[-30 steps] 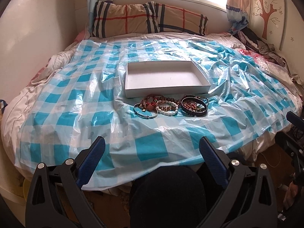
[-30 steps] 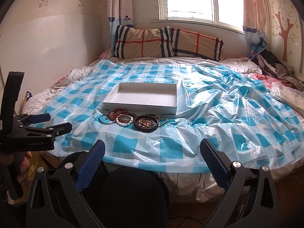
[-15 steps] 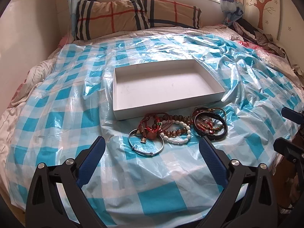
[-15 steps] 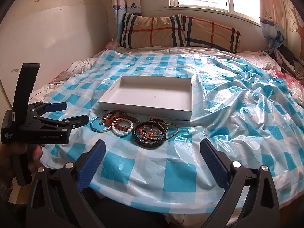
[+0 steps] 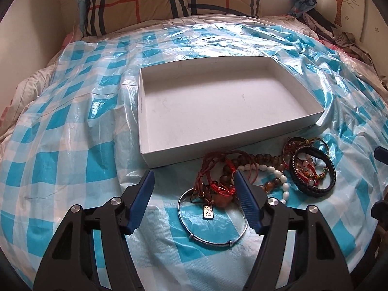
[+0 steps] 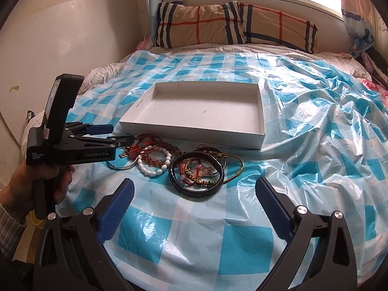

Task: Organize jewelry
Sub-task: 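Grasp the red cord necklace with the left tool while the right tool grasps the red string bracelet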

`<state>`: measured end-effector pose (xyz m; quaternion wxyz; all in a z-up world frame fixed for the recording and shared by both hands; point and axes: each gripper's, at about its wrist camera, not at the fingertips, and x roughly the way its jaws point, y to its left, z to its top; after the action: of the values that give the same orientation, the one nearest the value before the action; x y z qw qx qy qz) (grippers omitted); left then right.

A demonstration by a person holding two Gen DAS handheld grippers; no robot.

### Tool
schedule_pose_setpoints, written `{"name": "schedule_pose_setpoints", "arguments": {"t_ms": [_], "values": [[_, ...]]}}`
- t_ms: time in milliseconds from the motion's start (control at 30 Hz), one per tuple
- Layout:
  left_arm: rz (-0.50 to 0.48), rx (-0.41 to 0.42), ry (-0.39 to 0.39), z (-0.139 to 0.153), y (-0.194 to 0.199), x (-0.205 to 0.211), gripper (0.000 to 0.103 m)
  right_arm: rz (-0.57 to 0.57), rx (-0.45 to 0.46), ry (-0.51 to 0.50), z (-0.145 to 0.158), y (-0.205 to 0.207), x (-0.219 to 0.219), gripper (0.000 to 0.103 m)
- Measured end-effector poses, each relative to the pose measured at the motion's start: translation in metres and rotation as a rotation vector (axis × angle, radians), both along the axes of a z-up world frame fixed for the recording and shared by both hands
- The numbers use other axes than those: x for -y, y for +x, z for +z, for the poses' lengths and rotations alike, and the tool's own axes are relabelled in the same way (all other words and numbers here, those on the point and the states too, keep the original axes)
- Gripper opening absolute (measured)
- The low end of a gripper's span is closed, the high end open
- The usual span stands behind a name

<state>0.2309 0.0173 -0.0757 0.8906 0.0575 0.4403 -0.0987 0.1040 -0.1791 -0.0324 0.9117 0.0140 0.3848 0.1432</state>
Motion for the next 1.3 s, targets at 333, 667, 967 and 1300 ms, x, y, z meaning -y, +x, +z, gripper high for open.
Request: {"name": "schedule_pose_setpoints", "arguments": {"t_ms": [333,667,967,1300], "values": [[-0.028,-0.060,-0.089,-0.013,0.006,-0.003,0.005,0.003,-0.013,-0.001,-0.004,0.008,-0.001,0.096],[0.042,0.023,-0.237,0.043,-0.038,-0.045,0.005,0.095,0.003,-0.038,0.003,0.022,-0.029,0.096],[0.096,0.045,-0.280,0.049,-0.055,-0.064,0.005,0.274,-0.041,-0.083,-0.019,0.082,-0.093,0.095],[0.138,0.038,-0.300,0.039,-0.050,-0.078,0.005,0.403,-0.141,-0.200,-0.063,0.131,-0.147,0.073]]}}
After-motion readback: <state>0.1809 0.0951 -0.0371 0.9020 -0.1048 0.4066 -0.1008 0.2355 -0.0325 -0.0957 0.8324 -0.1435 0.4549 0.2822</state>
